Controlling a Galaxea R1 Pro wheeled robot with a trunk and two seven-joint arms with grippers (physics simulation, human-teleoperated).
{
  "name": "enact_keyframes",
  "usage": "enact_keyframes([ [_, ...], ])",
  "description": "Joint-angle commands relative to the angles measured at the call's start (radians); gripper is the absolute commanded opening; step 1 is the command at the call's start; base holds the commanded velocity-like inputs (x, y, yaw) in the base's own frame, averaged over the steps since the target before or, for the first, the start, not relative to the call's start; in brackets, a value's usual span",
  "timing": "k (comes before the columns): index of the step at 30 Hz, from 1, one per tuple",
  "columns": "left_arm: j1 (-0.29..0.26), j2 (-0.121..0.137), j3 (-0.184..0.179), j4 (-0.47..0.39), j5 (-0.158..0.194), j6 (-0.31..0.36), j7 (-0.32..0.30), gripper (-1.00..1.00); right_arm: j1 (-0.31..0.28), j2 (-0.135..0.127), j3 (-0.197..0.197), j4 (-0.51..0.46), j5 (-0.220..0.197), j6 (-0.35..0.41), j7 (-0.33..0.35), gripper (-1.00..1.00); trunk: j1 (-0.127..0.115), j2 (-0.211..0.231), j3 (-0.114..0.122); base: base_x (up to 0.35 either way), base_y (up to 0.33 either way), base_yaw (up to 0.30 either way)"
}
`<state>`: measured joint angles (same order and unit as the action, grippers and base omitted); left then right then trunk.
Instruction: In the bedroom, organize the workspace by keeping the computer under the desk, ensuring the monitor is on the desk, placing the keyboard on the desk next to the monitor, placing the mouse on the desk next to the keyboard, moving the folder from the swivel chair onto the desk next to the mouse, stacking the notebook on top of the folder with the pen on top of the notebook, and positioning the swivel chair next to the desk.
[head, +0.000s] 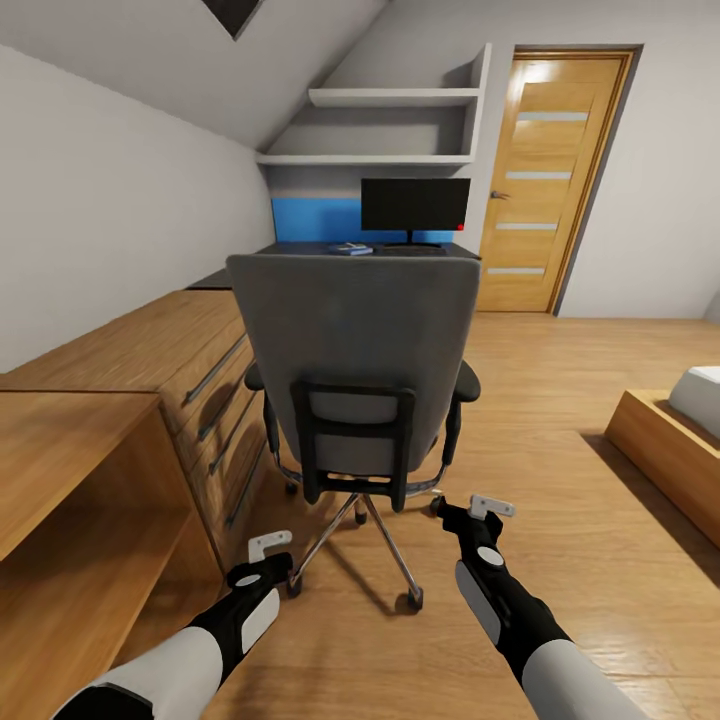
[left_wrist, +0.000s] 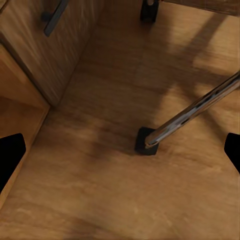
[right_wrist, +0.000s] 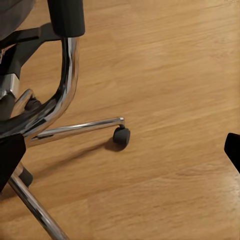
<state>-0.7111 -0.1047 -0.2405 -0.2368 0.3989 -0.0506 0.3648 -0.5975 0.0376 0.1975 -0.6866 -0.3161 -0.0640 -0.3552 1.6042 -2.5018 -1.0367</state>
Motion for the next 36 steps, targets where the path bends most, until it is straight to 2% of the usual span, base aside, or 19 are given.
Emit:
enact_keyframes([
  [1,-0.001,0.000,-0.008,0.001,0.011,-0.005,0.005,1.00,-0.001,-0.001,0.006,0.001,-0.011,-0.007,-0.006,1.00,0.000,0.000,0.001,0.000,0.000,0.000],
  [10,-0.001,0.000,-0.009,0.001,0.011,-0.008,0.005,1.00,0.000,-0.001,0.006,0.001,-0.011,-0.007,-0.005,1.00,0.000,0.000,0.015,0.001,0.000,0.000],
  [14,-0.001,-0.001,-0.010,0.001,0.009,-0.031,0.005,1.00,0.001,-0.001,0.007,0.001,-0.011,-0.007,-0.002,1.00,0.000,0.000,0.017,0.051,0.000,0.000],
  [22,-0.001,-0.009,-0.019,0.011,-0.021,-0.215,0.006,1.00,0.002,-0.001,0.009,0.002,-0.011,-0.008,0.005,1.00,0.000,0.000,0.018,0.019,0.000,0.000],
  [26,-0.001,-0.011,-0.023,0.014,-0.025,-0.246,0.015,1.00,0.003,-0.001,0.009,0.004,-0.011,-0.009,0.005,1.00,0.000,0.000,0.018,0.001,0.000,0.000],
  [28,-0.001,-0.011,-0.025,0.013,-0.024,-0.231,0.016,1.00,0.002,-0.001,0.009,0.004,-0.011,-0.009,0.005,1.00,0.000,0.000,0.018,0.000,0.000,0.000],
  [29,-0.001,-0.005,-0.021,-0.073,-0.019,-0.004,0.018,1.00,0.003,-0.001,0.008,0.004,-0.011,-0.010,0.005,1.00,0.000,0.000,0.018,0.000,0.000,0.000],
  [31,-0.001,-0.002,-0.019,-0.120,-0.009,0.096,0.017,1.00,0.003,-0.001,0.008,0.004,-0.011,-0.010,0.005,1.00,0.000,0.000,0.018,0.000,0.000,0.000],
  [32,-0.002,-0.001,-0.017,-0.151,0.022,0.190,0.016,1.00,0.002,-0.001,0.008,0.004,-0.011,-0.010,0.005,1.00,0.000,0.000,0.018,0.000,0.000,0.000],
  [36,-0.002,0.009,-0.017,-0.156,0.036,0.213,0.012,1.00,0.002,-0.001,0.009,0.011,-0.010,-0.010,0.005,1.00,0.000,0.000,0.018,0.000,0.000,0.000],
])
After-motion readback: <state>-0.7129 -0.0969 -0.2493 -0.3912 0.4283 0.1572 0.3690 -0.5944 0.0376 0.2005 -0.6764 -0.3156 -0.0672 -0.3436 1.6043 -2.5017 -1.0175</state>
